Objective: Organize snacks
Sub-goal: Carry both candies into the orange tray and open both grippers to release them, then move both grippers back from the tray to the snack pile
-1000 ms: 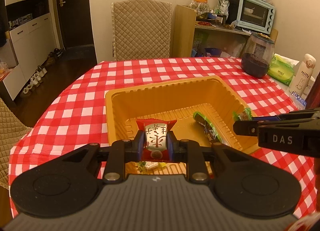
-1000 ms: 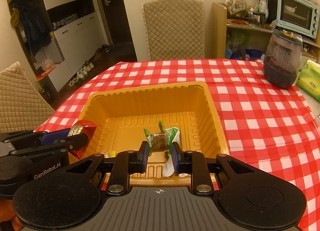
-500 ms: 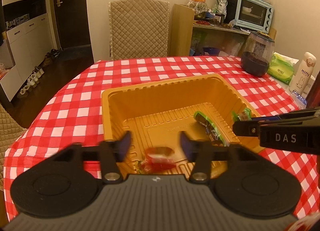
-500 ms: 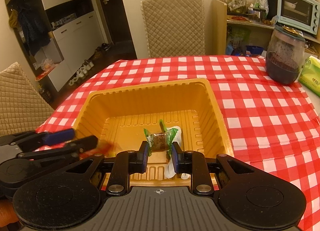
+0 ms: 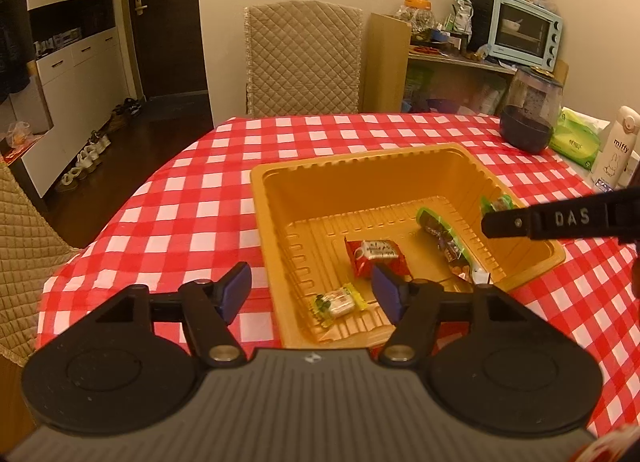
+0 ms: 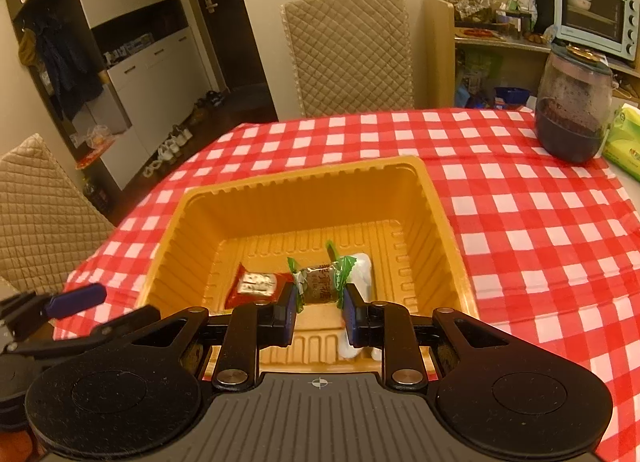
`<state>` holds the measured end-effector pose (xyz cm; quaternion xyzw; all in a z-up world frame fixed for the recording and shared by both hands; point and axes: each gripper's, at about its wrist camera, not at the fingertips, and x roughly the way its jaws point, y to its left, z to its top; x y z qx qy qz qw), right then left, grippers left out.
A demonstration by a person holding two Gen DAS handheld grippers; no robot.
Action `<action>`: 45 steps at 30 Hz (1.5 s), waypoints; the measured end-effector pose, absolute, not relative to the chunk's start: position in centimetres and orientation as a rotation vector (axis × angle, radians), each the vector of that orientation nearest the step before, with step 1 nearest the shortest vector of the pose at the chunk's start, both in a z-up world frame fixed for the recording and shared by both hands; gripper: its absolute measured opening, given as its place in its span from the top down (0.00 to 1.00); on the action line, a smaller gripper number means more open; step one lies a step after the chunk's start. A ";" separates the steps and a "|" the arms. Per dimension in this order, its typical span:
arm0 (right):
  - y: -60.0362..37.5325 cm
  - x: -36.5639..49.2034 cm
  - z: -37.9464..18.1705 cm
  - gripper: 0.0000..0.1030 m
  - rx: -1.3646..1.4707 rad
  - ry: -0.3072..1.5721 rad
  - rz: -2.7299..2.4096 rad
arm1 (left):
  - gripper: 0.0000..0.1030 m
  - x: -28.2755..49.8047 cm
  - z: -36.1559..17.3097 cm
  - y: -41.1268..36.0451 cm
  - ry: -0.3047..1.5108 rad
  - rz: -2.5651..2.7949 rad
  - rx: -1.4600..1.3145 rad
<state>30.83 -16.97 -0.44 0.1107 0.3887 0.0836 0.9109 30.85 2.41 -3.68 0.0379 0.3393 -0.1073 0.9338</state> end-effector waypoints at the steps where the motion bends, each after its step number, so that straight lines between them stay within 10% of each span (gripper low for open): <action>1: -16.9 30.9 -0.4 0.76 0.234 0.793 0.179 | 0.36 30.7 -3.6 2.5 0.693 -0.216 0.076; 5: -17.4 31.1 -0.2 0.39 0.316 0.763 0.211 | 0.26 30.0 -3.5 3.0 0.689 -0.206 0.067; 45: -19.4 7.8 0.5 0.39 0.259 0.831 0.019 | 0.09 10.4 -4.1 2.4 0.815 -0.192 0.072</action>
